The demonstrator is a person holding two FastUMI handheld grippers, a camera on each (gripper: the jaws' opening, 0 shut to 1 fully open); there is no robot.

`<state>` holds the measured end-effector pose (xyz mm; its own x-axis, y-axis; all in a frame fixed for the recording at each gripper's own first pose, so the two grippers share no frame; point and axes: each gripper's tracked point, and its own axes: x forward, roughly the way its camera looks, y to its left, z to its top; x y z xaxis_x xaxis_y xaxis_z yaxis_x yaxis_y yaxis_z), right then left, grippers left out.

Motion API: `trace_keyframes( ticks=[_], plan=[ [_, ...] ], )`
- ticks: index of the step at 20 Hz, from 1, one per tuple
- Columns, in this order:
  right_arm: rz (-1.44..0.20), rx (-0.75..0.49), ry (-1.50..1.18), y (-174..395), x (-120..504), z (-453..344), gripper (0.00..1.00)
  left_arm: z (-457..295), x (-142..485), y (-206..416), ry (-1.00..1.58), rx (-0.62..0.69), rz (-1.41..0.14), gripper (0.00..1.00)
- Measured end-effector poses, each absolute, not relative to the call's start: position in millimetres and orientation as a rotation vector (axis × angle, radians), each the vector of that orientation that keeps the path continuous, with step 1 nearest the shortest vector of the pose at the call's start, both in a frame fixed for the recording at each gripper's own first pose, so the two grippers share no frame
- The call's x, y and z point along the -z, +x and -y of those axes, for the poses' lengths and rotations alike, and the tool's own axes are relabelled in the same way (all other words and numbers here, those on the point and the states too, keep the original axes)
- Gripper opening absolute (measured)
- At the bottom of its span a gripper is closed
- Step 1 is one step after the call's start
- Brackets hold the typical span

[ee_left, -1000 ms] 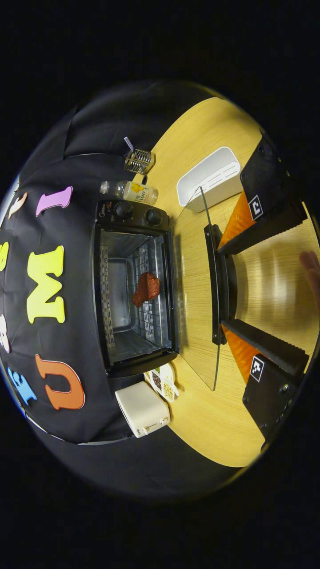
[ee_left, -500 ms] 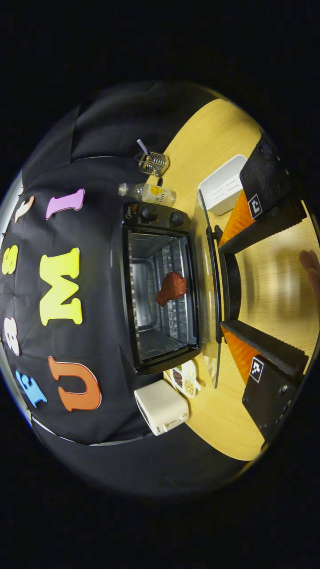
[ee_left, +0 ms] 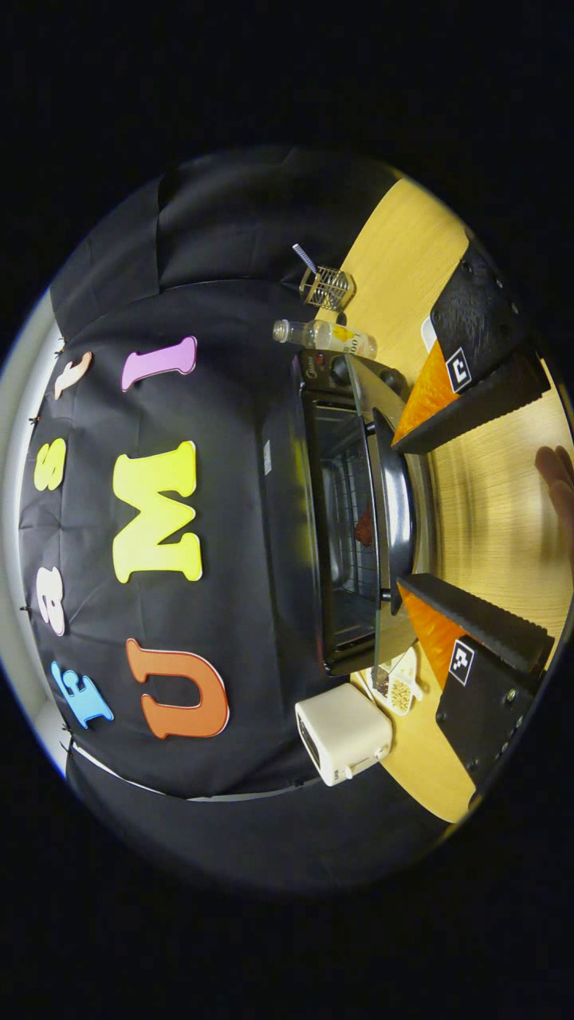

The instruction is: Open the electric oven with the left hand, put the food in, and close the electric oven.

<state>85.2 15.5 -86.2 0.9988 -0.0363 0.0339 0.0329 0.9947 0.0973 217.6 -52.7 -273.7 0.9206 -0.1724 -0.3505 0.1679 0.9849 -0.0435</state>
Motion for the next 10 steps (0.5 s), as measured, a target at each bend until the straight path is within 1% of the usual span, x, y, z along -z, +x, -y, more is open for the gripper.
trace_keyframes(
  ticks=[2, 3, 4, 5, 6, 10],
  plan=[
    [0.022, 0.021, 0.098, 75.3, 86.5, -19.8, 0.91, 52.0, 267.3, 223.5, -0.046, 0.178, -0.35, 0.96],
    [0.019, 0.018, 0.1, 69.4, 86.9, -21.1, 0.9, 57.4, 259.7, 222.2, -0.071, 0.207, -0.336, 0.96],
    [0.017, 0.016, 0.099, 63.7, 88.0, -21.2, 0.93, 59.3, 252.0, 218.2, -0.088, 0.224, -0.323, 0.96],
    [0.013, 0.017, 0.097, 58.1, 89.3, -21.8, 0.91, 56.5, 245.3, 211.8, -0.095, 0.224, -0.318, 0.96],
    [0.013, 0.015, 0.097, 52.6, 90.0, -22.6, 0.93, 53.1, 237.5, 203.3, -0.097, 0.224, -0.308, 0.96],
    [0.027, 0.004, 0.095, 34.9, 84.8, -24.5, 0.93, 35.4, 193.6, 174.4, -0.05, 0.18, -0.229, 0.95]
  ],
)
